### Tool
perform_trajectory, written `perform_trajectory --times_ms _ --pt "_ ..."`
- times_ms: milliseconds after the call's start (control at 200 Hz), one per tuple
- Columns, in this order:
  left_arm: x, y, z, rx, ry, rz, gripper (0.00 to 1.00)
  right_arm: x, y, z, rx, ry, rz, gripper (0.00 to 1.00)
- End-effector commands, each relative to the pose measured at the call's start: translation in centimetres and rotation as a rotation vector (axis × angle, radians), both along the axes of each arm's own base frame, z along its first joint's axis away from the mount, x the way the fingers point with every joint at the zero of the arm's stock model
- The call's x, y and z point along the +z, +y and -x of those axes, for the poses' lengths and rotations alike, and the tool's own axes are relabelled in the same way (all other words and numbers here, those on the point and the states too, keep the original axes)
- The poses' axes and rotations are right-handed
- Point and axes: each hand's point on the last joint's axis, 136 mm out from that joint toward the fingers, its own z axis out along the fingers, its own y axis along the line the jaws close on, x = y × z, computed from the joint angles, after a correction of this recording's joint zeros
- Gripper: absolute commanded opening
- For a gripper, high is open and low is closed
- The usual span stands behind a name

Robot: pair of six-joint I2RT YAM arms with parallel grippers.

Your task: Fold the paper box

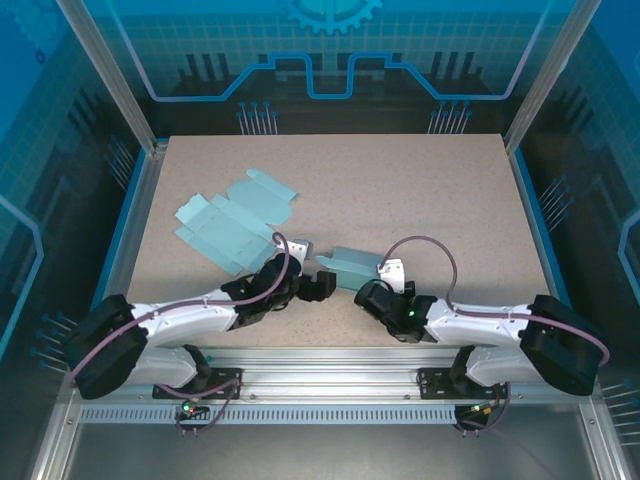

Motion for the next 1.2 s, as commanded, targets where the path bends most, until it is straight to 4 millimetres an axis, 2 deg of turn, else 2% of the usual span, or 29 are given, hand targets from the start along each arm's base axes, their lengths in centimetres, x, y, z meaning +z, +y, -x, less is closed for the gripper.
perform_trajectory --times_ms 0,110,225,410,510,610,695,755,775,850,926,1041,1191 --pt "0.2 0.8 1.8 -0.022 0.038 -0.016 0.98 1.5 -0.7 0.7 -0.013 -0.024 0.017 0.79" --pt "2.2 1.4 2.3 -0.022 0.019 -0.002 0.99 2.9 -0.6 1.4 0.018 -0.037 0.002 0.91" --pt "5.3 1.9 2.3 -0.018 -0.037 0.032 0.99 5.0 -0.5 2.3 0.06 -0.058 -0.013 0.99" --pt "10.4 2.1 1.6 -0.002 -0.153 0.076 0.99 9.2 0.2 3.5 0.169 -0.096 -0.087 1.0" --pt "13.0 1.9 0.0 0.027 -0.234 0.06 0.99 12.8 0.6 3.8 0.218 -0.149 -0.182 1.0" --pt "14.8 1.8 -2.2 0.08 -0.281 -0.005 0.99 16.5 0.0 3.7 0.211 -0.22 -0.258 1.0" --pt "15.2 1.4 -4.1 0.09 -0.267 -0.058 0.99 19.0 -1.3 3.2 0.148 -0.245 -0.276 1.0" --pt "15.0 1.1 -5.4 0.09 -0.232 -0.088 0.99 19.5 -2.3 2.9 0.103 -0.204 -0.245 1.0" --pt "14.9 0.9 -5.8 0.09 -0.219 -0.098 0.99 20.3 -2.6 2.7 0.079 -0.193 -0.25 1.0" --pt "14.3 0.3 -7.1 0.082 -0.179 -0.131 0.99 20.4 -4.1 2.0 -0.024 -0.131 -0.196 1.0" --pt "13.4 -0.7 -7.9 0.058 -0.15 -0.158 0.99 19.9 -4.2 1.2 -0.068 -0.084 -0.145 1.0" --pt "11.8 -1.9 -8.7 0.033 -0.106 -0.182 0.99 17.7 -3.8 -0.5 -0.131 0.033 -0.153 1.0" --pt "9.1 -2.3 -9.0 0.021 -0.045 -0.222 0.99 14.8 -2.9 -2.0 -0.137 0.138 -0.249 1.0"
